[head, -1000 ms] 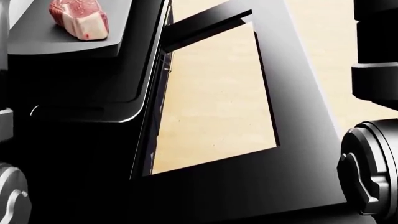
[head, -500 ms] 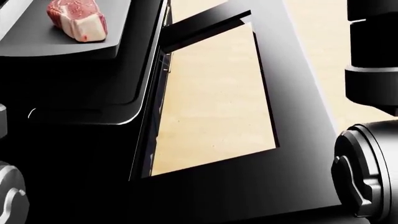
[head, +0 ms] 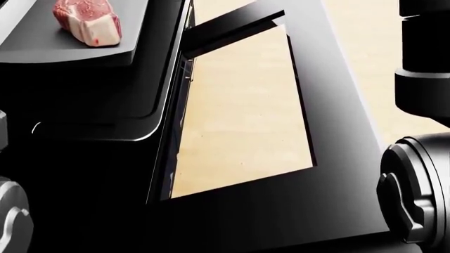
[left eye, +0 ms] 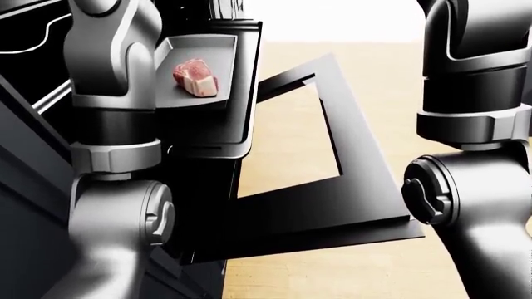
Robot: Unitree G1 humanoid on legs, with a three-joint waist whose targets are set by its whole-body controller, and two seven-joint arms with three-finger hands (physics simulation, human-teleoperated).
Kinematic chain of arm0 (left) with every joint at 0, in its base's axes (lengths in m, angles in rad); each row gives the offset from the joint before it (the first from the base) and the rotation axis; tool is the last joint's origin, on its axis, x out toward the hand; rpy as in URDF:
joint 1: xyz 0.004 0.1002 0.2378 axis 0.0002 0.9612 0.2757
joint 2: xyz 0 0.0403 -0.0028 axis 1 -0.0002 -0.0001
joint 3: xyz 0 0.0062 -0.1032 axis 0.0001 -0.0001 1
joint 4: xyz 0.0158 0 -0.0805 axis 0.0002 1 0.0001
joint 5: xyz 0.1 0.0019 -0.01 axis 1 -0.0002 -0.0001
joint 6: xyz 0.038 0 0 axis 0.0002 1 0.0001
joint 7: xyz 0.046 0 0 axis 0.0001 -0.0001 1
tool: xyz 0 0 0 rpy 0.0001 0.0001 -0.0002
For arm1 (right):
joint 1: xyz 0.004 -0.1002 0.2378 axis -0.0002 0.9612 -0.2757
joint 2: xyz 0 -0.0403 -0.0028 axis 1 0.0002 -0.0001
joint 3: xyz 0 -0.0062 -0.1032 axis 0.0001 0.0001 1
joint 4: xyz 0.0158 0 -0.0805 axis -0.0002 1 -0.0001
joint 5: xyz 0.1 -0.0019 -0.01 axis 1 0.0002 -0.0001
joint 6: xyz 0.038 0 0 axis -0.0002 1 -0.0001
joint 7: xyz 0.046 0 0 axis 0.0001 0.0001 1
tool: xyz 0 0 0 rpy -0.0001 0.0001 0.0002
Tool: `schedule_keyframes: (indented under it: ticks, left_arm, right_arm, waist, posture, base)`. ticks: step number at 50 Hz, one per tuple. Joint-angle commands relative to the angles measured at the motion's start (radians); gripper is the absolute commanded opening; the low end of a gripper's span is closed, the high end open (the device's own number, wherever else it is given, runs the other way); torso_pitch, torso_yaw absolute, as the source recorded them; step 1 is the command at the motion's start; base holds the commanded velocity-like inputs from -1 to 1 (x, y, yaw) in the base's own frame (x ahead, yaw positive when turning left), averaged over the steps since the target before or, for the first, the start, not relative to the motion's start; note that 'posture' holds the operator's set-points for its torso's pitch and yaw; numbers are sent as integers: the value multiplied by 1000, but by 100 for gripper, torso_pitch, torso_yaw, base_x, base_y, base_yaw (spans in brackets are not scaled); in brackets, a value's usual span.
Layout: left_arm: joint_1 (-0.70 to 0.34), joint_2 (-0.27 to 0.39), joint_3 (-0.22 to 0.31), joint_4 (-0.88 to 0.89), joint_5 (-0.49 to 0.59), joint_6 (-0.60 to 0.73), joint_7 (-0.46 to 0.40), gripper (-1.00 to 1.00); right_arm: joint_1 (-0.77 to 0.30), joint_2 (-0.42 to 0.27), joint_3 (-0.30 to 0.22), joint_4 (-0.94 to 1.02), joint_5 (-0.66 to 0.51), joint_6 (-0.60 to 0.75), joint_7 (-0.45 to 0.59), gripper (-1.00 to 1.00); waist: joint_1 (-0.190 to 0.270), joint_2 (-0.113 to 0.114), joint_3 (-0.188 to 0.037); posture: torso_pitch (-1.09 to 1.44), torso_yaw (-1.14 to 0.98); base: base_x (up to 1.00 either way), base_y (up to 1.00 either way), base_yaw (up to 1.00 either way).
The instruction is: Place the steak on the top rack of the oven.
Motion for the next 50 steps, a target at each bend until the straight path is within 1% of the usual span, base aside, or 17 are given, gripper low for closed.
schedule_keyframes:
  ticks: [1,19,27,40,50]
  left_arm:
    - [-33,11,8,-32,-1,-31,4,100]
    - [-18,15,12,-79,-24,-46,20,100]
    - [-12,8,4,-86,-22,-54,14,100]
    - [-11,-12,-2,-100,-18,-58,18,100]
    - [-13,-14,-1,-116,-22,-46,18,100]
  right_arm:
    - [-29,-10,-10,-36,-2,-33,-9,100]
    - [-20,-3,-8,-78,-11,-84,-12,100]
    - [-14,-6,-9,-94,-10,-96,-13,100]
    - [51,-23,-21,-218,4,-44,-13,100]
    - [39,-32,-20,-219,4,-43,-12,100]
  waist:
    - [0,1,-33]
    - [-1,2,-31]
    - [-1,1,-31]
    - [2,-3,-30]
    - [1,-3,-30]
  posture:
    - [0,0]
    - [0,0]
    - [0,0]
    - [0,0]
    - [0,0]
  base:
    - [0,0,0]
    - [0,0,0]
    - [0,0,0]
    - [0,0,0]
    - [0,0,0]
